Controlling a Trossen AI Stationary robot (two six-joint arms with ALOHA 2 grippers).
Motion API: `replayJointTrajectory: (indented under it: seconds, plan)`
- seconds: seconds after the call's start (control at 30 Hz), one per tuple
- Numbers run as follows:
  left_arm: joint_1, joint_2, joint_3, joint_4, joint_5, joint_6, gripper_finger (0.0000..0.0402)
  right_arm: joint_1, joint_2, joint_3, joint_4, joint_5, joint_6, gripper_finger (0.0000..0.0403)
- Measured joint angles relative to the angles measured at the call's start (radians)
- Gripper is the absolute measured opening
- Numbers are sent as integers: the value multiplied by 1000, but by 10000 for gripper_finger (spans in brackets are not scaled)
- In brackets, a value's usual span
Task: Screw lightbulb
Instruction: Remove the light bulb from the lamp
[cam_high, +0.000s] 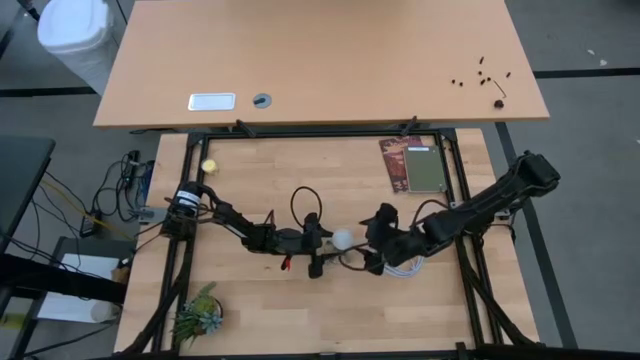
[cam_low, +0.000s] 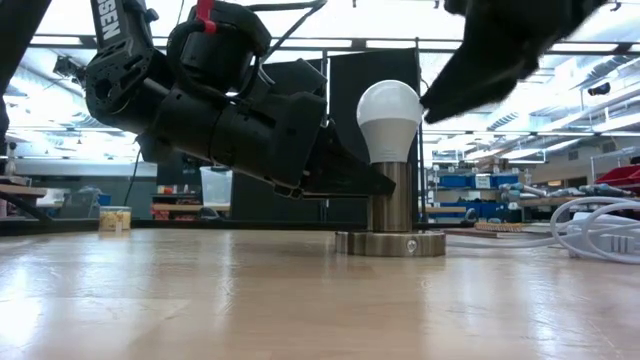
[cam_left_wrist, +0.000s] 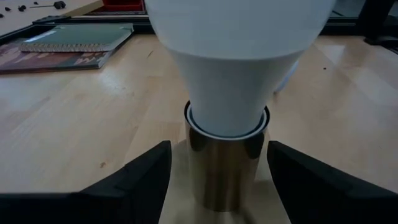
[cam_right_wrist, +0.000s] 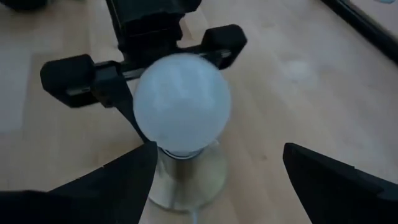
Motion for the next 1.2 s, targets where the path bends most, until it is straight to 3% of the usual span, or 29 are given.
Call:
replayJointTrajectory:
  seconds: [0.13,0.3,0.5,0.8,1.03,1.2]
  plan:
    - [1,0,0,0,0,0,269,0,0,-140,278,1,-6,355]
    - [3,0,0,-1,0,22,269,0,0,-251,472,2,-31,352]
    - [19,0,0,-1,18,60,269,-6,1,-287,527,2,-34,351]
    - [51,38,28,27,136,57,269,-9,40,-289,579,0,-91,346]
    - [48,37,62,8,120,99,266,-9,164,-289,739,-10,-132,344]
    - [47,37,73,-20,103,100,232,-9,205,-289,817,-4,-140,338]
